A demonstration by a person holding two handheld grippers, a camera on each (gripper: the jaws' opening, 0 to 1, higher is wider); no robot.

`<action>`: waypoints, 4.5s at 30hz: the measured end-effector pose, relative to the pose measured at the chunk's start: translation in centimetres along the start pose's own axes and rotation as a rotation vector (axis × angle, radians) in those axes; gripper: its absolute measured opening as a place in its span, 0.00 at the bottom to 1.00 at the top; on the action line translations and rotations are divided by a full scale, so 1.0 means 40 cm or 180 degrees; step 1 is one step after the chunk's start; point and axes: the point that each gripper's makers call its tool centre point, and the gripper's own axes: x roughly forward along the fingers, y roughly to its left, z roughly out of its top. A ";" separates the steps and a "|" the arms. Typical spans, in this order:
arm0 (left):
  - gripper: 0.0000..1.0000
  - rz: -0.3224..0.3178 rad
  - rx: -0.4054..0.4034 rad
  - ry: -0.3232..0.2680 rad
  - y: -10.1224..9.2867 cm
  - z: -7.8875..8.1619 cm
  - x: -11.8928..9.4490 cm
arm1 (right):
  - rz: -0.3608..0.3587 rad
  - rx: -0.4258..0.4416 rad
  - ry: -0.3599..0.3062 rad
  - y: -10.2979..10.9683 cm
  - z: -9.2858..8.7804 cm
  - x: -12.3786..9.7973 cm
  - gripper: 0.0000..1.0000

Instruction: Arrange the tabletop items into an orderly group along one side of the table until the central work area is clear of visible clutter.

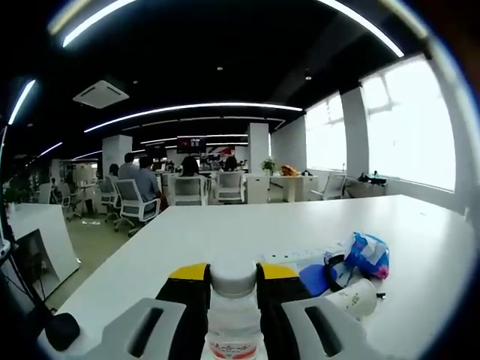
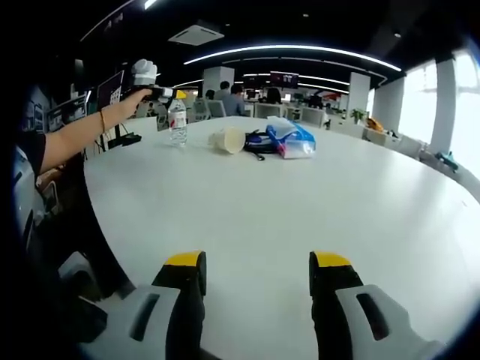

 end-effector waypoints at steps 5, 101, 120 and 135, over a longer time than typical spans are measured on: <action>0.22 -0.0007 0.0007 -0.0016 0.001 0.002 0.000 | -0.0001 -0.0005 0.0004 0.002 0.000 0.000 0.53; 0.71 -0.1410 0.4005 -0.0562 -0.358 -0.107 -0.069 | 0.0055 -0.0034 -0.0002 0.028 -0.007 -0.014 0.53; 0.72 -0.1626 0.4356 -0.0494 -0.475 -0.175 -0.028 | -0.0005 0.0014 0.0014 0.001 -0.022 -0.024 0.53; 0.74 -0.1737 0.4537 -0.0298 -0.512 -0.235 0.021 | -0.0041 0.0063 0.0022 -0.017 -0.035 -0.032 0.52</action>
